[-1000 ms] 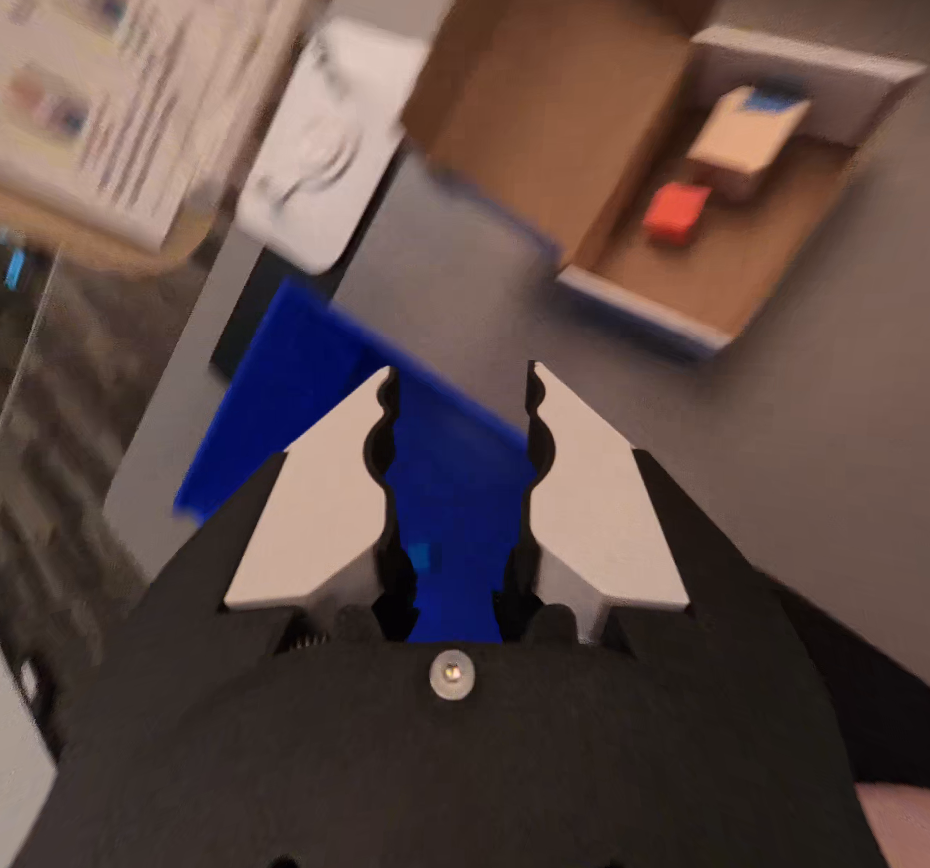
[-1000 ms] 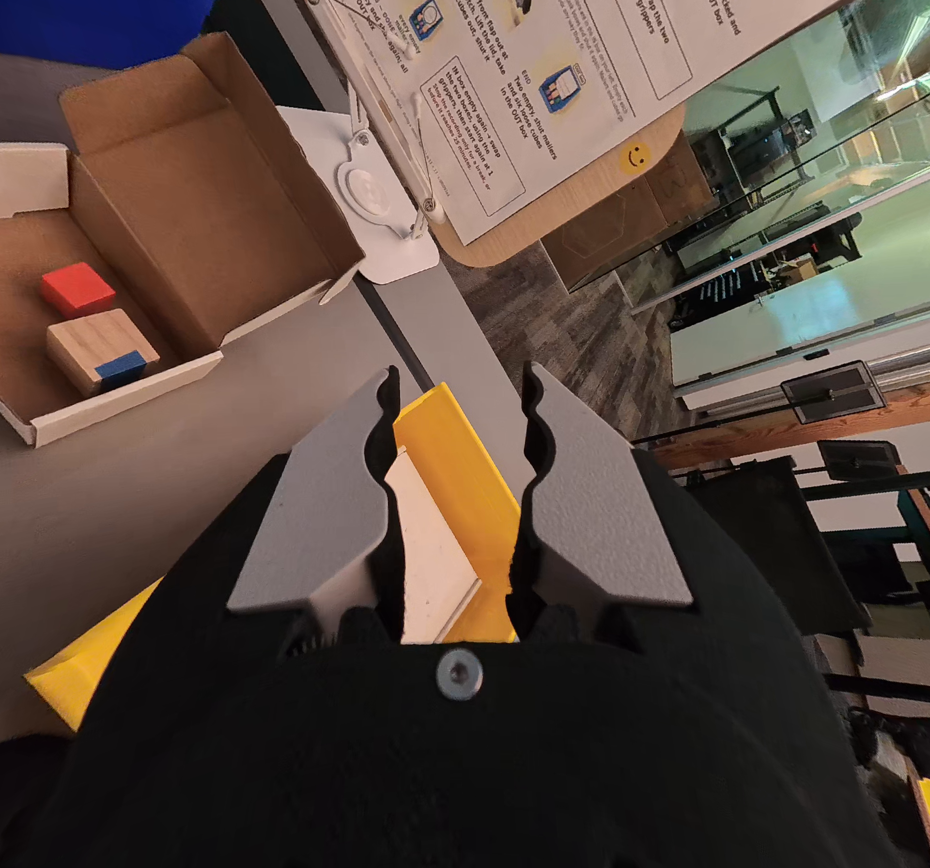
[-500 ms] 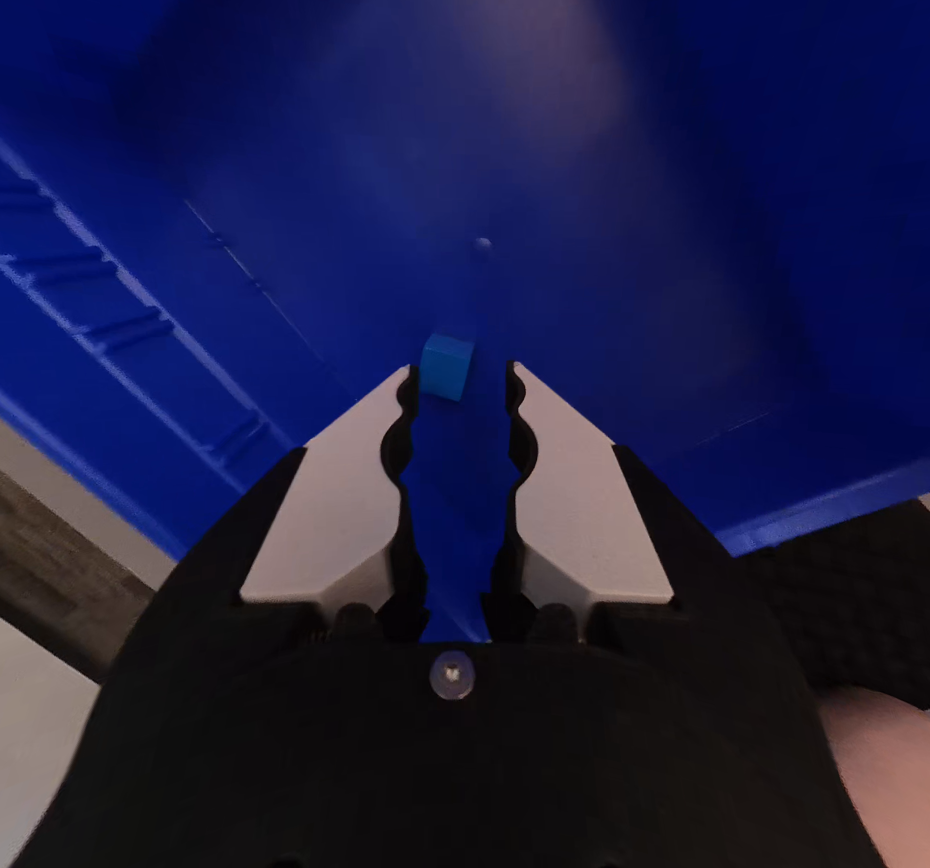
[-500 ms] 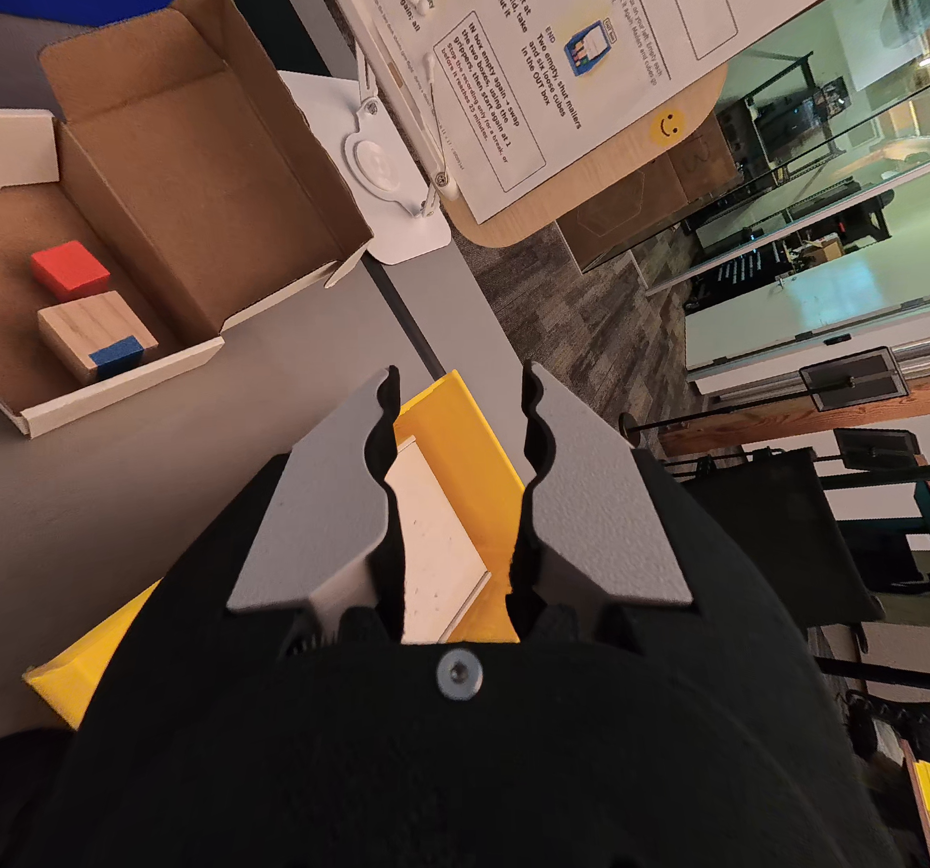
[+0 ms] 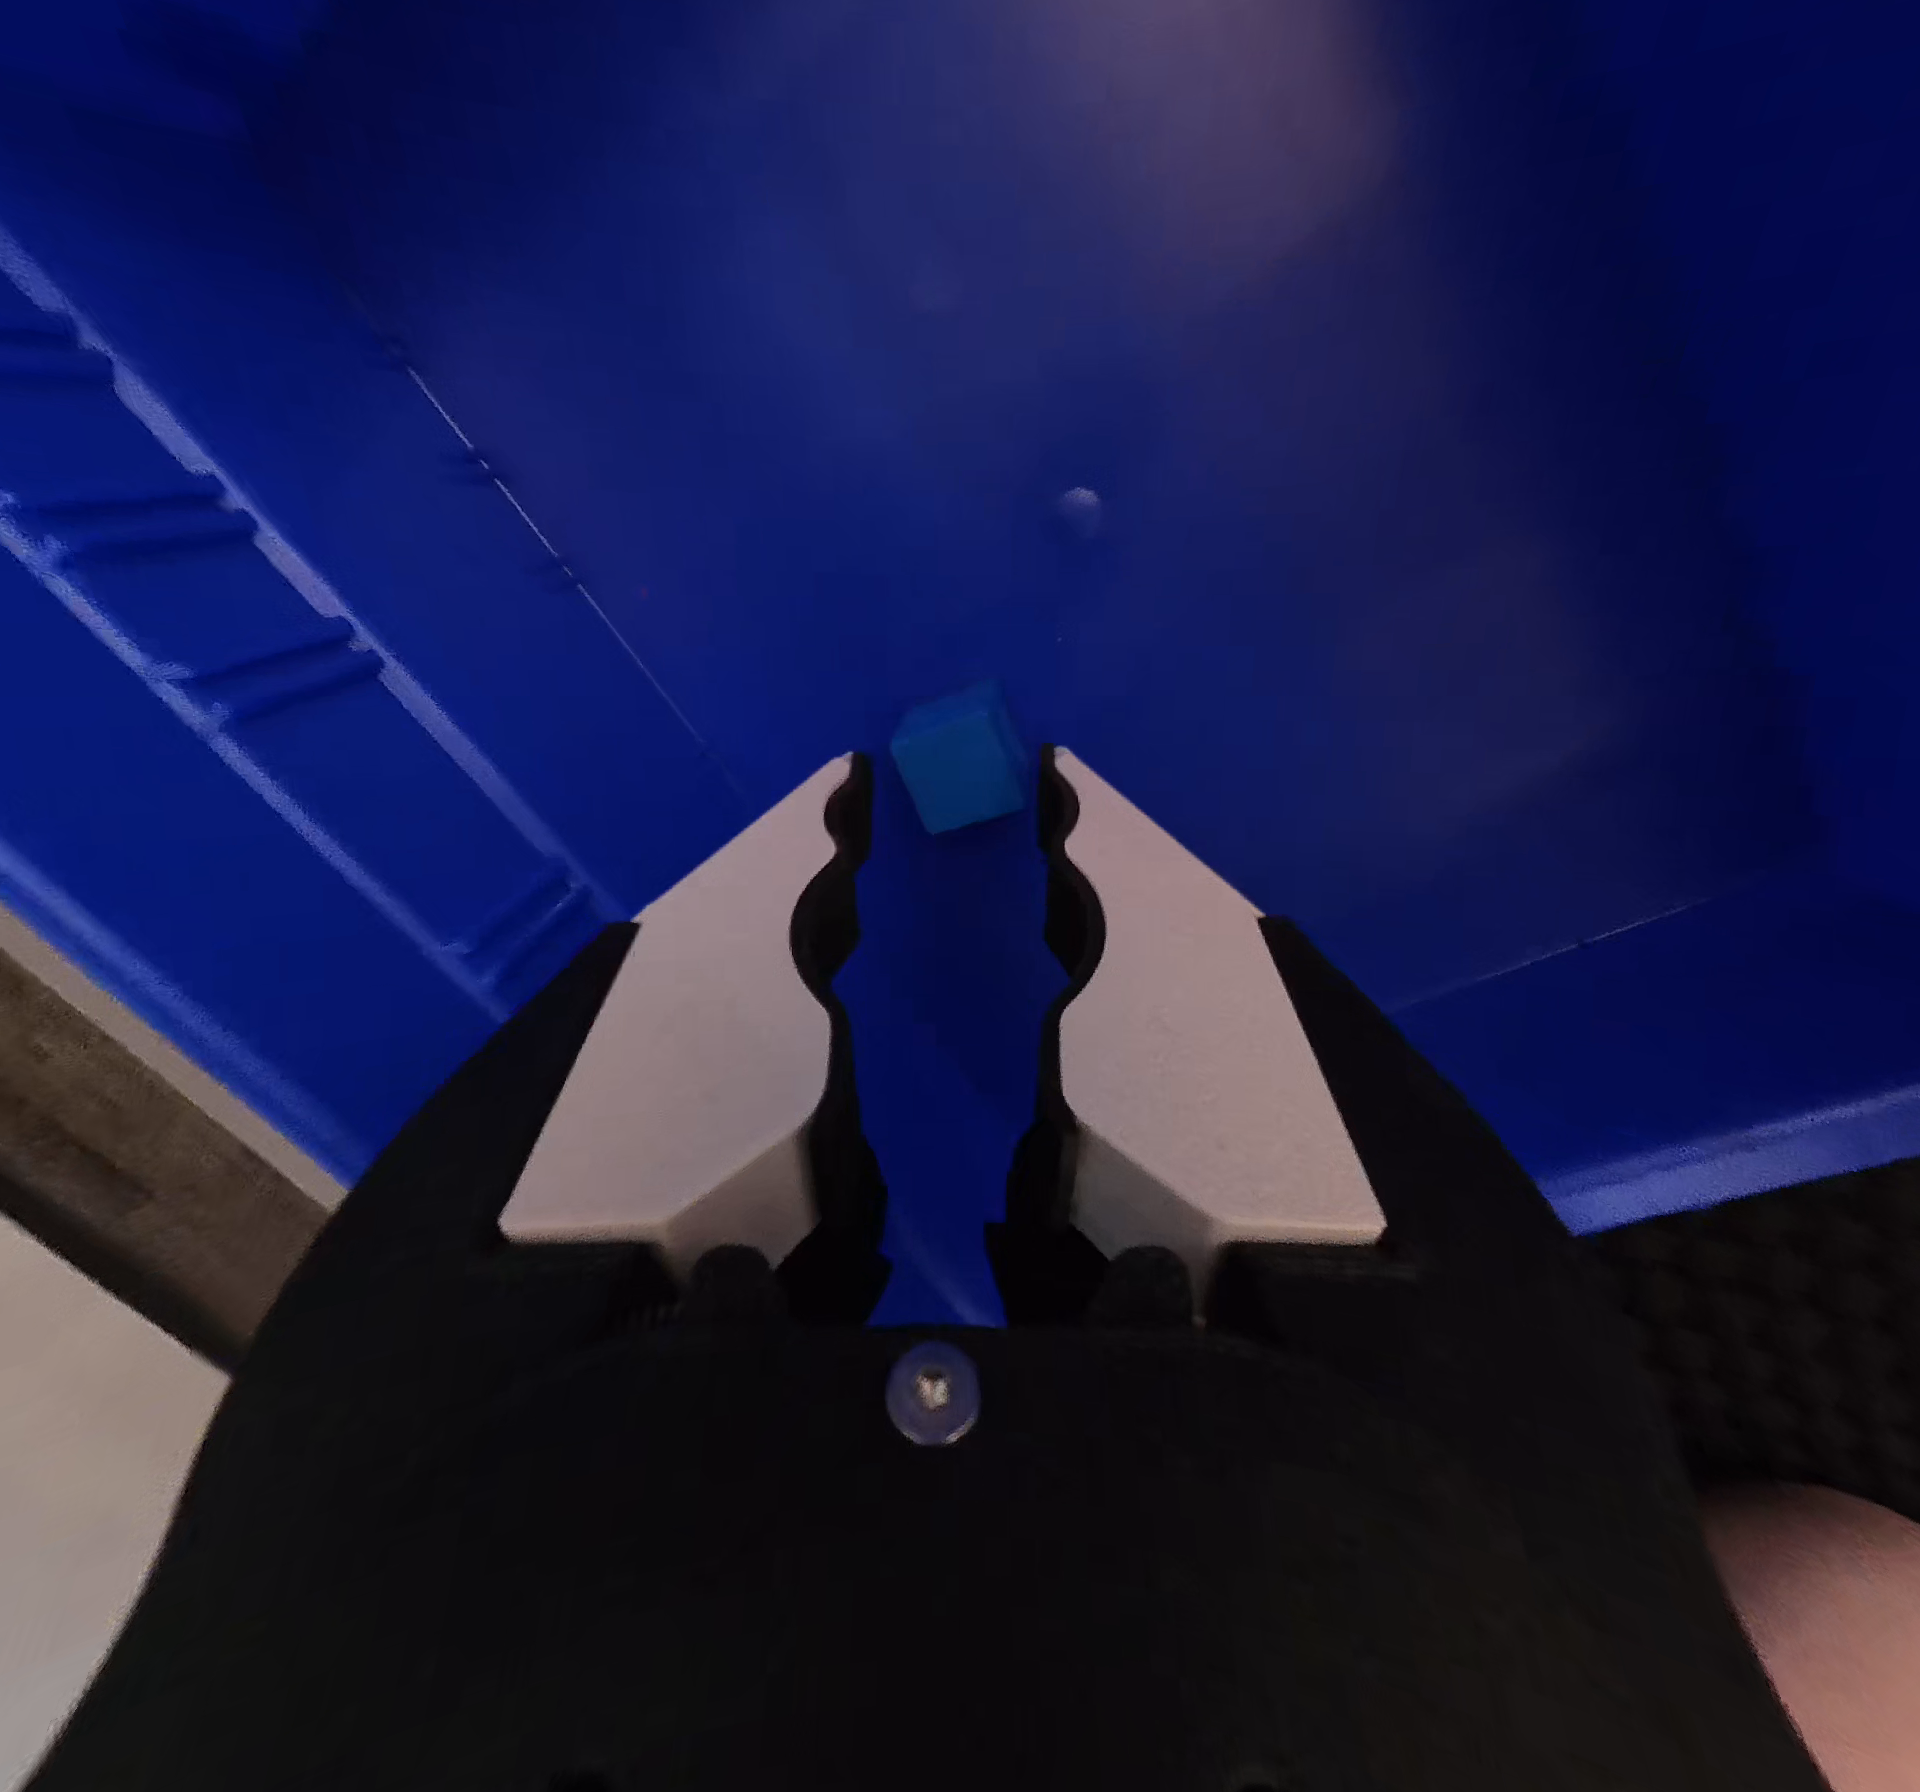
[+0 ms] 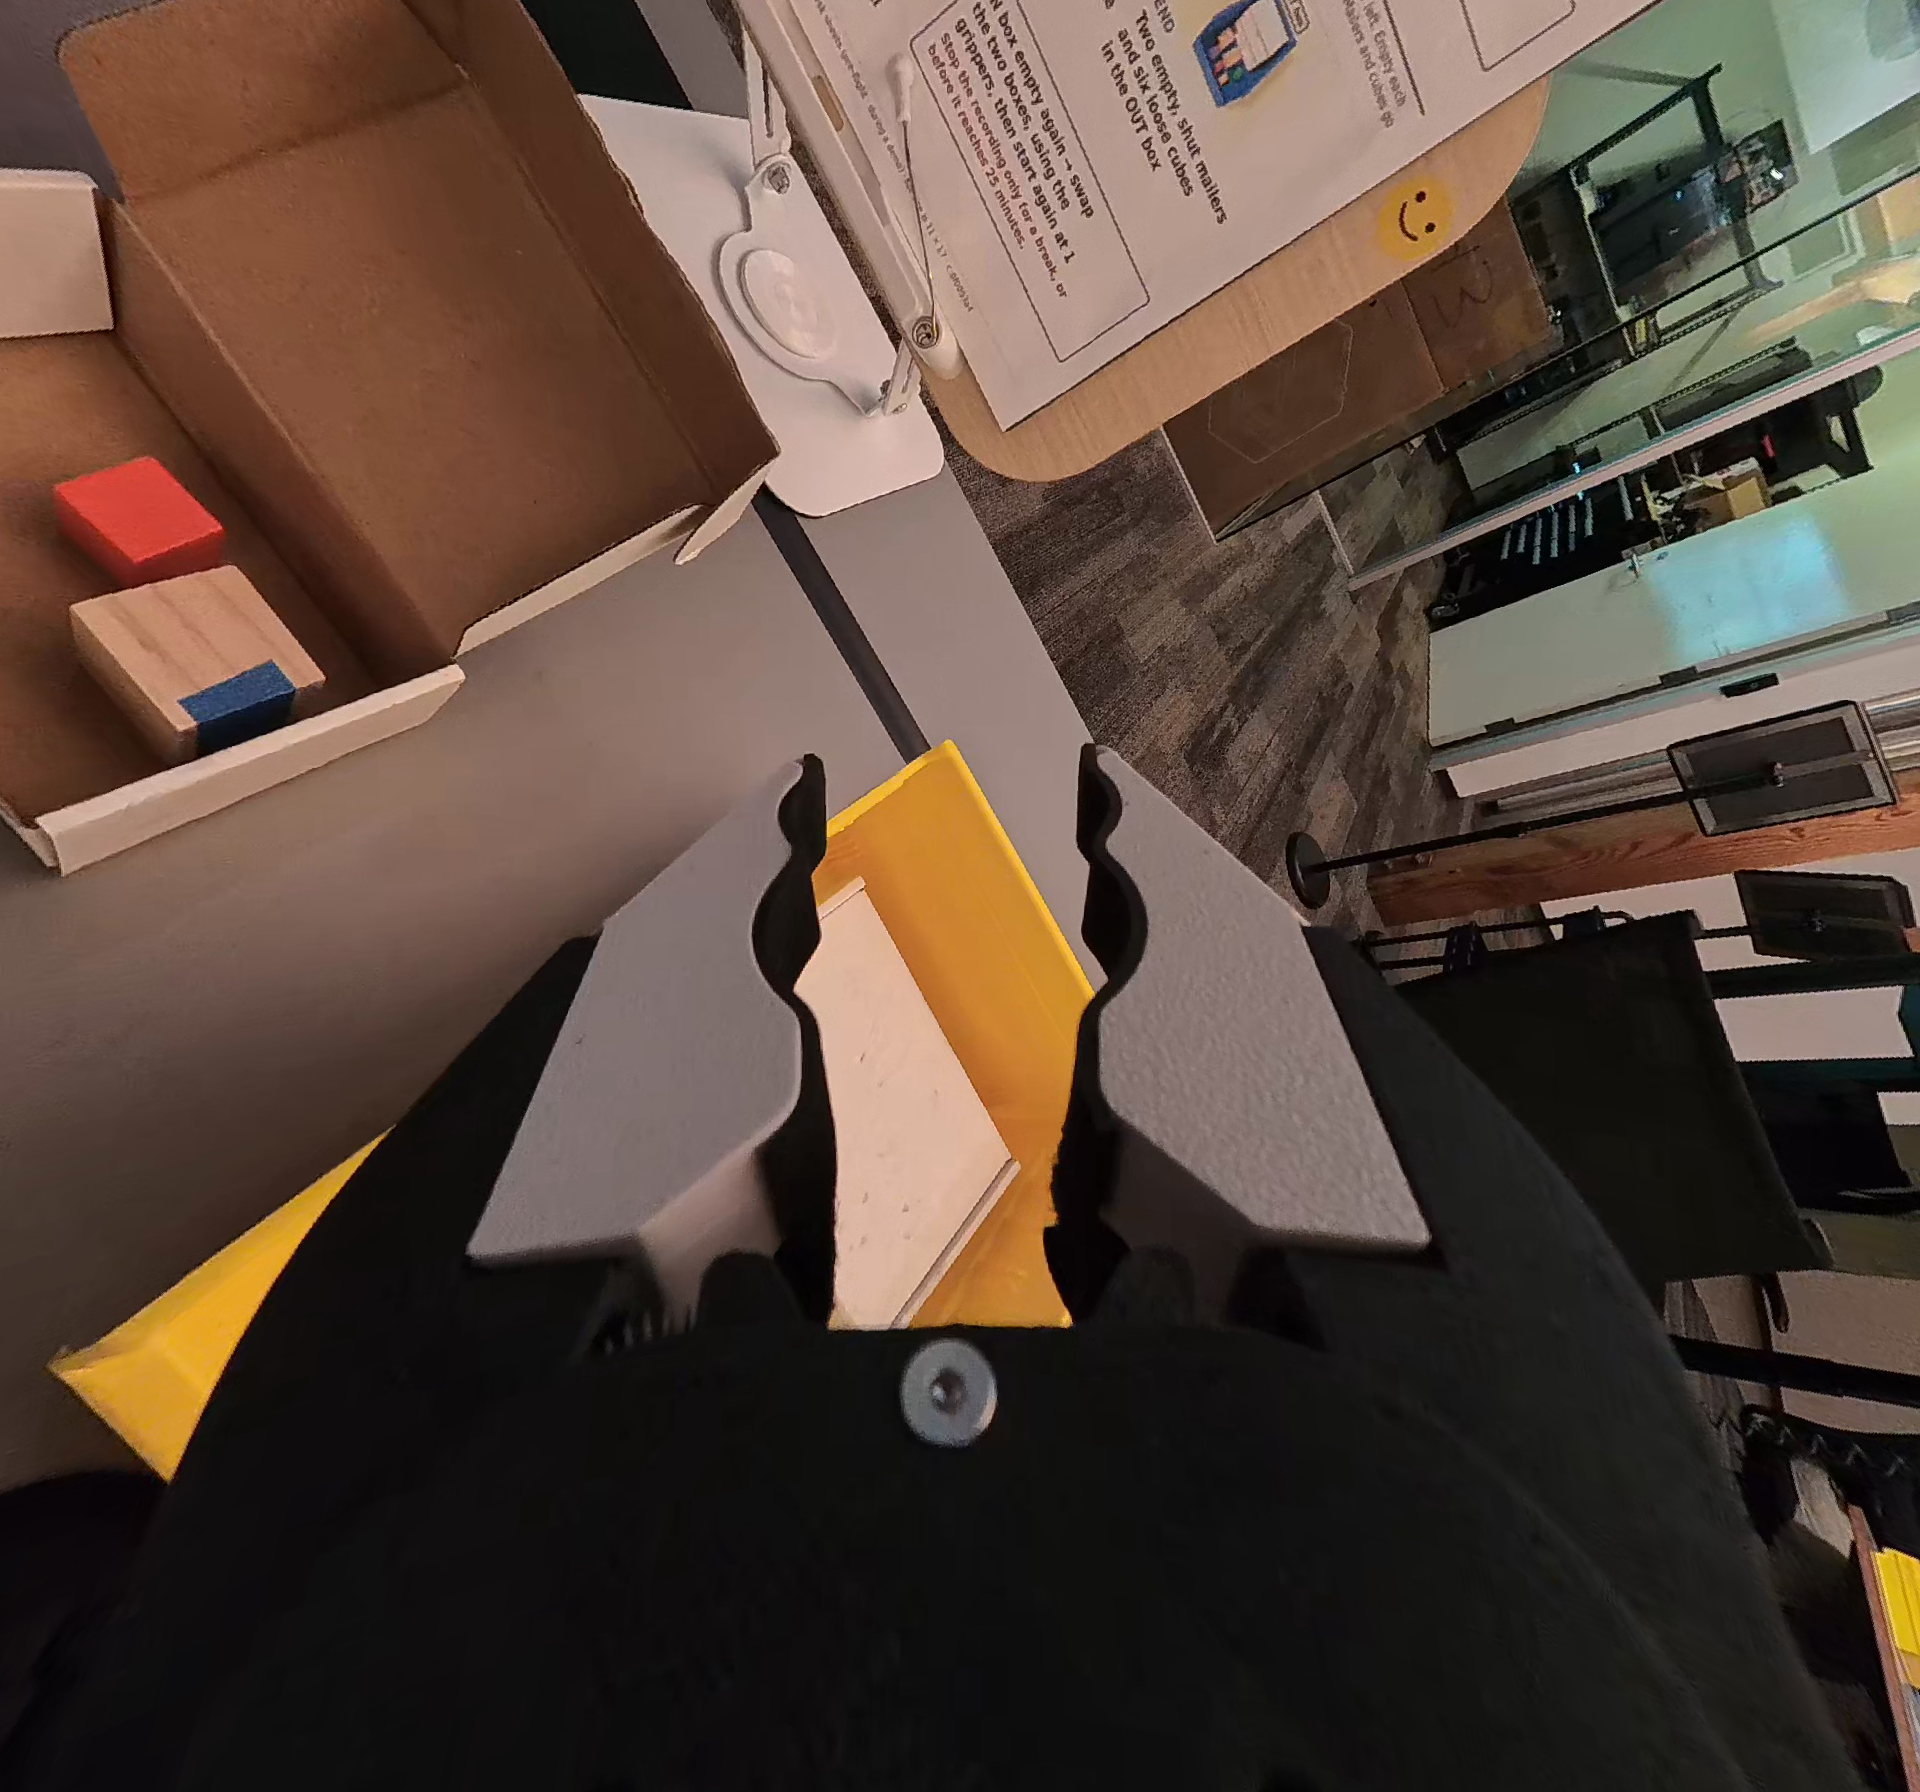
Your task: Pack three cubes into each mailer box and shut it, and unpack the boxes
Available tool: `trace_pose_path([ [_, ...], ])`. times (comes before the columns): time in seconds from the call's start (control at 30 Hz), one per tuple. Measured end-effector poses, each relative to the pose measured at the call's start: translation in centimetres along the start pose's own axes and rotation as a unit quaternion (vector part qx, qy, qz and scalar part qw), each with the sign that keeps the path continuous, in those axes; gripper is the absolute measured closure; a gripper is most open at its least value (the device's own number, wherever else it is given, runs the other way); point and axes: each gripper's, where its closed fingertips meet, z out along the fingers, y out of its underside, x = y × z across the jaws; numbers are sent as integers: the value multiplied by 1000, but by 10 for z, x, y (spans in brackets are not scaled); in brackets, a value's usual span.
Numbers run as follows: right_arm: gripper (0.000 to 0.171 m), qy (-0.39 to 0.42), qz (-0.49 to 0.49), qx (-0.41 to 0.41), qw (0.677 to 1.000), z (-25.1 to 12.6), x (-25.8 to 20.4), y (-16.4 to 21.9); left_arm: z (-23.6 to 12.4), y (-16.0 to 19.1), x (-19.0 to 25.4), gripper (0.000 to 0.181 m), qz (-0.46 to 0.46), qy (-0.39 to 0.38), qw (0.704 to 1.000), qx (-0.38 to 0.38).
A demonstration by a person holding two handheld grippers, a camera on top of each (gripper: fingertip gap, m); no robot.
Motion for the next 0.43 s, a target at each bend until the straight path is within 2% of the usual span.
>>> trace_pose_path([
  [0.03, 123, 0, 0, 0, 1000, 0, 0, 0, 3, 3, -1, 153, -1, -3, 1000, -10],
  [0.17, 123, -1, 2, 0, 1000, -1, 1, 1, 6, 5, 0, 161, -7, 9, 1000, -22],
  [0.23, 123, -1, 1, -1, 1000, -1, 0, 2, -15, 3, 6, 161, -7, 9, 1000, -13],
  [0.33, 123, 0, 0, -1, 1000, 0, 1, 2, -93, -39, 31, 161, 1, -8, 991, 133],
  [0.4, 123, 0, 1, -1, 1000, 1, 1, 1, -150, -78, 90, 162, 58, 42, 964, 256],
  [0.43, 123, -1, 0, -3, 1000, 2, 0, 2, -168, -91, 128, 162, 111, 72, 948, 291],
])
